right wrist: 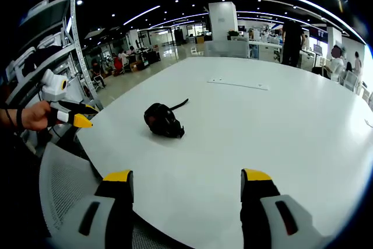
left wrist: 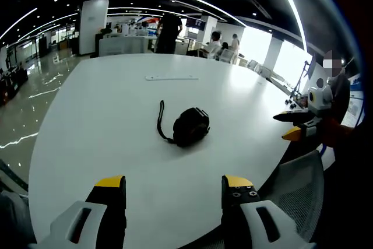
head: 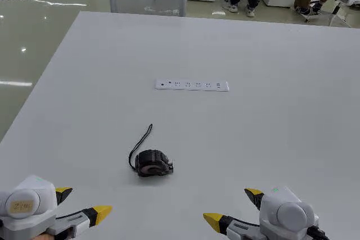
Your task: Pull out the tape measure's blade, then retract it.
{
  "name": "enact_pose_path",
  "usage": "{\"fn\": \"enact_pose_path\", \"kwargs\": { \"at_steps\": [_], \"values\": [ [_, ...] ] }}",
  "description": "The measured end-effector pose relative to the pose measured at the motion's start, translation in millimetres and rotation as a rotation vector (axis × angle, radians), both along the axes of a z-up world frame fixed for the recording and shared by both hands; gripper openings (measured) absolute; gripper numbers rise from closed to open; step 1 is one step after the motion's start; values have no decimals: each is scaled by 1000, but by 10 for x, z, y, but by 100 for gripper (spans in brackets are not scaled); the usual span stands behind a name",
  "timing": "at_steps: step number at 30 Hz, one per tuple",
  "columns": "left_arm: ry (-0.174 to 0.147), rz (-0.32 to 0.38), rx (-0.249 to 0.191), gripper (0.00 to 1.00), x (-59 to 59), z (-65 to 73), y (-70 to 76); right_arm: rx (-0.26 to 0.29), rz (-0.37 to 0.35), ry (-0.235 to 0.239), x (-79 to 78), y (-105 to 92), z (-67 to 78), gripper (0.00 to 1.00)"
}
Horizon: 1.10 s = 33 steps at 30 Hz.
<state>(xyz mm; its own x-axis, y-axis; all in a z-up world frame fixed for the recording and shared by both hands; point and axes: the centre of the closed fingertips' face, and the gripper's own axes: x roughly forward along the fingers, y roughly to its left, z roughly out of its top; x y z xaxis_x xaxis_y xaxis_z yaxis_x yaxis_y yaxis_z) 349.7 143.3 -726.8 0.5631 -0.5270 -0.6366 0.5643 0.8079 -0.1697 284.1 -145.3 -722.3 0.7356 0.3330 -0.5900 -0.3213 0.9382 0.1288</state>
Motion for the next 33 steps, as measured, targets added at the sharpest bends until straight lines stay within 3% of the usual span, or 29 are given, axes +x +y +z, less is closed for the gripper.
{"fn": "enact_pose_path", "kwargs": {
  "at_steps": [18, 22, 26, 33],
  "values": [
    [9, -20, 12, 63, 12, 10, -13, 1, 23, 24, -22, -18, -52, 74],
    [-2, -49, 34, 63, 42, 54, -50, -9, 40, 28, 10, -28, -62, 73],
    [-4, -53, 29, 63, 84, 90, -85, -13, 50, 28, 62, -44, -69, 72],
    [7, -96, 40, 63, 110, 55, -212, -19, 72, 37, 170, -27, -94, 70]
  ]
}}
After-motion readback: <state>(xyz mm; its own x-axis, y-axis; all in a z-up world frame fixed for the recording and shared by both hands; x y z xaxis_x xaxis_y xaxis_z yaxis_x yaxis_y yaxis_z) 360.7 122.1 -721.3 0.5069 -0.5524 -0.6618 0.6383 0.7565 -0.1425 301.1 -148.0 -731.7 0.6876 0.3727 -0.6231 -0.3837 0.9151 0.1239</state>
